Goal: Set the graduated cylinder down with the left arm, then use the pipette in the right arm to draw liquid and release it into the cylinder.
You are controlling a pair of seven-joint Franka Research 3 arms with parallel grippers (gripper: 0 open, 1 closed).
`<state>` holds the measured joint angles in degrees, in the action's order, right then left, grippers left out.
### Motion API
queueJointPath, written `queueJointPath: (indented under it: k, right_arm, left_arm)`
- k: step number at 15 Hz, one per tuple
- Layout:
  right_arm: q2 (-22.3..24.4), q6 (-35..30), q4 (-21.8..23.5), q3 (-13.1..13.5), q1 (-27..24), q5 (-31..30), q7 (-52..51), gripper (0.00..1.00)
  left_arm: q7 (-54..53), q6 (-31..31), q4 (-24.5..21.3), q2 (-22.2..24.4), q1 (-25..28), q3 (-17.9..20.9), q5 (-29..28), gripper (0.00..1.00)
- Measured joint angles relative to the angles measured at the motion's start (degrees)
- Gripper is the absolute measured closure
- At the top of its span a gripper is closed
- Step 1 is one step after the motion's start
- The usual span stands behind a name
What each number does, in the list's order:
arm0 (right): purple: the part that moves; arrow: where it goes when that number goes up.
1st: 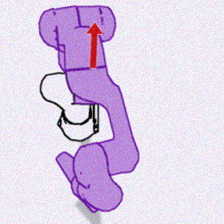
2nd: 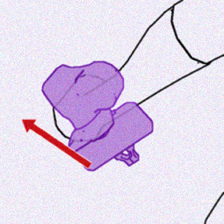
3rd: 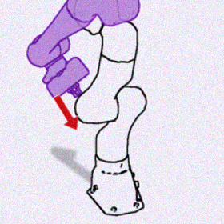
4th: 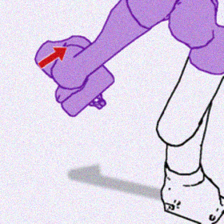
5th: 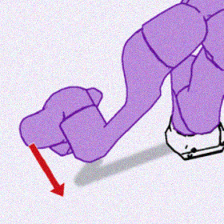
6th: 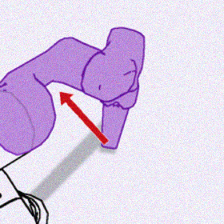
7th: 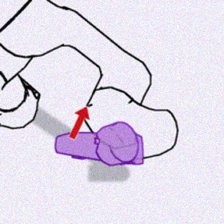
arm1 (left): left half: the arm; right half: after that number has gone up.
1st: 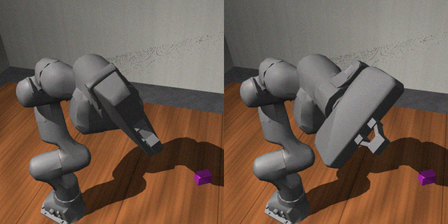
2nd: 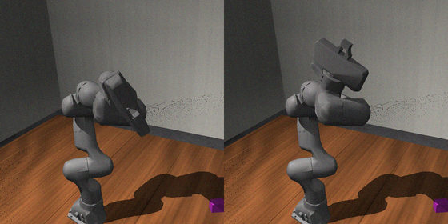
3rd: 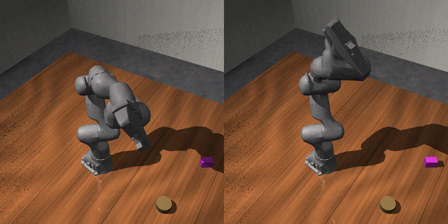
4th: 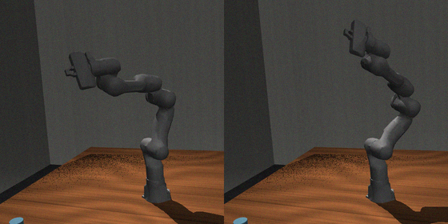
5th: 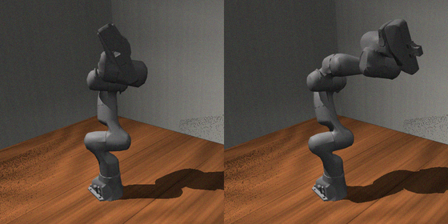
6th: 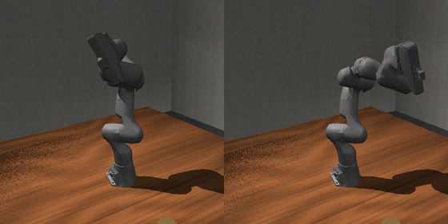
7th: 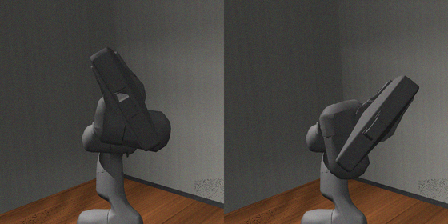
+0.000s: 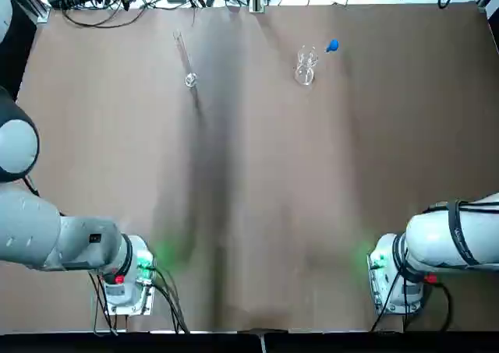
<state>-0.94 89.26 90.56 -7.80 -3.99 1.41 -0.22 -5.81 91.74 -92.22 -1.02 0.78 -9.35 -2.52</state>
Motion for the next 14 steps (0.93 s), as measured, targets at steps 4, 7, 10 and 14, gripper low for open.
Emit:
queueJointPath:
  k: [4, 7, 10, 14]
  right_arm:
    - [0.0, 0.1, 0.0, 0.4, -1.2, 2.0, 0.0, 0.0]
    - [-0.3, 1.0, 0.1, 0.2, -1.3, 2.6, -0.3, 0.0]
    - [-1.5, 2.5, 0.2, -0.3, 0.1, 2.9, -0.4, 0.0]
    - [-2.8, 2.6, 0.5, -0.4, 0.3, 4.5, -2.8, 0.0]
  left_arm:
    - [-0.2, 0.0, -0.1, -0.1, 0.0, 0.1, 0.0, 0.0]
    - [0.1, 0.2, 0.1, -1.2, -0.1, 0.1, 0.1, 0.0]
    - [-0.8, 1.4, 0.4, -2.9, 0.1, 0.3, 0.1, 0.0]
    - [-12.8, 5.9, 0.6, -6.4, 2.9, 0.5, 0.5, 0.0]
